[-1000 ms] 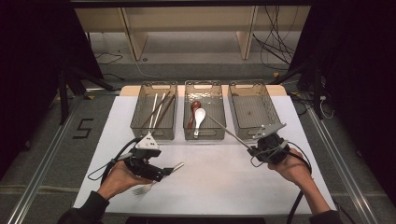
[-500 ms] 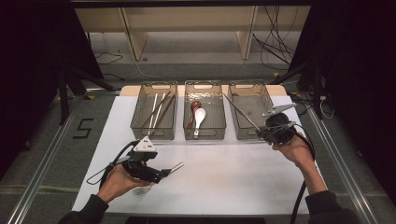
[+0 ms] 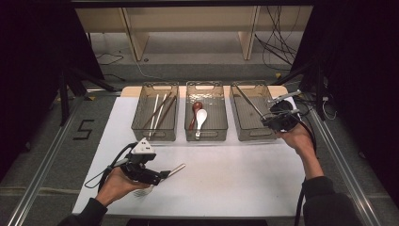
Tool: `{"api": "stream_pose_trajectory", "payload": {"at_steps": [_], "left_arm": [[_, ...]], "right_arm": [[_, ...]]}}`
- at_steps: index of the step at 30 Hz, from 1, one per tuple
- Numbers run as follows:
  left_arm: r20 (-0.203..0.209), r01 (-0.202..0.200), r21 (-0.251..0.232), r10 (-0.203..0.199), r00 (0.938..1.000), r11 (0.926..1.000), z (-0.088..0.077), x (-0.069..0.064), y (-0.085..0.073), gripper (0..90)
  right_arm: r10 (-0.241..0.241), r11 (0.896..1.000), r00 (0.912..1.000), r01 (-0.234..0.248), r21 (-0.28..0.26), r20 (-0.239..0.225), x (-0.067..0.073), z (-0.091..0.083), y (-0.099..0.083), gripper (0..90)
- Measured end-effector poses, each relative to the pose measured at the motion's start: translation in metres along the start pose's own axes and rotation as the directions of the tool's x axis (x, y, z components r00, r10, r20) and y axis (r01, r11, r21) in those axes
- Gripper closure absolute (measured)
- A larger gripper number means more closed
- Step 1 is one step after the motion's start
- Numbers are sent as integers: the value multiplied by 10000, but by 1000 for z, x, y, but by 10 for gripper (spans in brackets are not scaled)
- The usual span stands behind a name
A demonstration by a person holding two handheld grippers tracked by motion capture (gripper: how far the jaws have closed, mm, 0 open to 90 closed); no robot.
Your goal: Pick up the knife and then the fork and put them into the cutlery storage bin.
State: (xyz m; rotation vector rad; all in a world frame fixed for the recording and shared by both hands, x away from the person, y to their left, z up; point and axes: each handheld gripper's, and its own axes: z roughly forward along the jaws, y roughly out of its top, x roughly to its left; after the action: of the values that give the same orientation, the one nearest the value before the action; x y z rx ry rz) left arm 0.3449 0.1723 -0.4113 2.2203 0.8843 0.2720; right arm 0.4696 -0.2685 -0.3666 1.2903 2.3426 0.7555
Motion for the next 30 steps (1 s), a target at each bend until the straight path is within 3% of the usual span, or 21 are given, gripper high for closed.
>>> {"api": "stream_pose_trajectory", "payload": {"at_steps": [14, 30], "left_arm": [[43, 15, 153, -16, 10000, 9999, 0, 0, -5, 165], [74, -44, 262, 42, 10000, 9996, 1, -1, -7, 164]], "right_arm": [[715, 9971, 9964, -726, 220, 465, -11, 20, 19, 844], [1303, 9894, 9886, -1345, 539, 755, -11, 41, 36, 843]]}}
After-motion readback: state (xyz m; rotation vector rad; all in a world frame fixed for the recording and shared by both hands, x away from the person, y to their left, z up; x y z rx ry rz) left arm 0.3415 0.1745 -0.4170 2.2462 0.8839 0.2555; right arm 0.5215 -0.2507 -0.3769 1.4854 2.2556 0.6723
